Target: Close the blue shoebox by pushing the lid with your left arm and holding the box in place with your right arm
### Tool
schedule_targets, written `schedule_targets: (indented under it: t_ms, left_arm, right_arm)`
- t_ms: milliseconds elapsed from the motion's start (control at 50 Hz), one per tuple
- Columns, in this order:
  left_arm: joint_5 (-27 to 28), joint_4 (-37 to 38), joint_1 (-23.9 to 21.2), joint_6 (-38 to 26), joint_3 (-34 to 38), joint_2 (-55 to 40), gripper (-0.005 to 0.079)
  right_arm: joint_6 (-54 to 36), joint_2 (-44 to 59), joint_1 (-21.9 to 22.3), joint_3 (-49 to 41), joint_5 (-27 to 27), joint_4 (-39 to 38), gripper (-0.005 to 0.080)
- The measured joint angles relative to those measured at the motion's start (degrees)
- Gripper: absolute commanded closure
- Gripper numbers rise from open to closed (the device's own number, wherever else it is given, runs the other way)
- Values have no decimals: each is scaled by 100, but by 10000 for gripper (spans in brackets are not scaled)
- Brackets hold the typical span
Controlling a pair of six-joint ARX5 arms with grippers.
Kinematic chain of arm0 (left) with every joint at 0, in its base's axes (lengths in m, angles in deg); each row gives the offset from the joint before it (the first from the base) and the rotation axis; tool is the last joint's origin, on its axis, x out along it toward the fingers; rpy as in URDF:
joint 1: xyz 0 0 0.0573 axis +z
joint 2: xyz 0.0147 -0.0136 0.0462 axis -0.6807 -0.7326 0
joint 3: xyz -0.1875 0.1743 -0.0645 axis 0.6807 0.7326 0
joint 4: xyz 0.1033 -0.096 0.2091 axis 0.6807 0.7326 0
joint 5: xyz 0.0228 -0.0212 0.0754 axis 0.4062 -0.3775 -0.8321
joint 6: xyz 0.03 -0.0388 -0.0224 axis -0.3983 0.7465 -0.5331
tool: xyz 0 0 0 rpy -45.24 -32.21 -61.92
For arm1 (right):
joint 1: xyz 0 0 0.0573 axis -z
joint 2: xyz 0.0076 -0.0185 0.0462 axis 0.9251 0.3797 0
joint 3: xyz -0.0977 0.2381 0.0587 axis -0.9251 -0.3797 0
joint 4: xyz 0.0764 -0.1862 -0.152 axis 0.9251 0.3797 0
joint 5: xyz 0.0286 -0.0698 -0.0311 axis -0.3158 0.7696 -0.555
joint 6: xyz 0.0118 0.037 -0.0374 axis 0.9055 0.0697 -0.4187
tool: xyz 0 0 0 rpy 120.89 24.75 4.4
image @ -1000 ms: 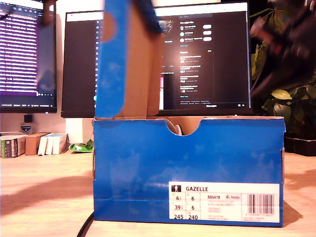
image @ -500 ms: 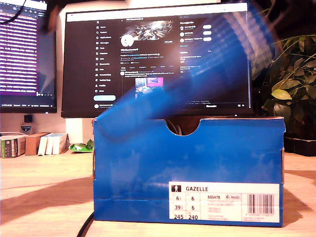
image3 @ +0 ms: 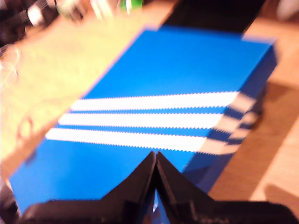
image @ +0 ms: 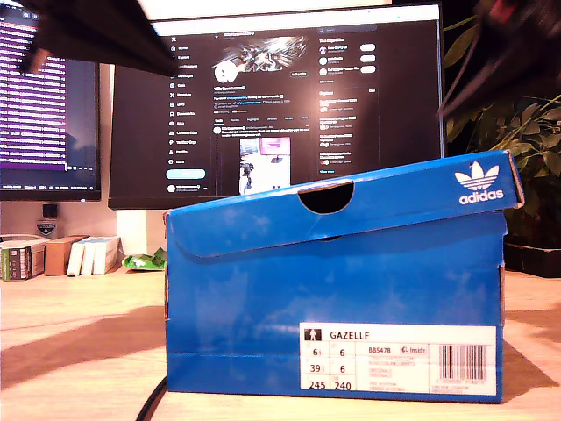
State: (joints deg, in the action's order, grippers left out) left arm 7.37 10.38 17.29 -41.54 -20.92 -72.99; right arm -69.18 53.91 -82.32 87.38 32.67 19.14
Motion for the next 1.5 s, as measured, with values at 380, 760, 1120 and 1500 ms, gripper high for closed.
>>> schedule_targets:
  t_ms: [380, 760, 1120, 1500]
  left_arm:
    - [-42, 610, 920, -404, -2, 313, 762]
    - [-39, 717, 1755, -1064, -2, 719, 761]
    - [708, -317, 3292, -1655, -2, 782, 761]
    - [660, -1788, 3552, -1711, -2, 846, 761]
  right_arm:
    - [-125, 966, -164, 0, 251, -328, 764]
    - [-531, 837, 92, 0, 675, -1040, 764]
    - [-533, -610, 1292, 0, 1436, -2328, 764]
    - [-404, -1552, 1880, 52, 1720, -4413, 764]
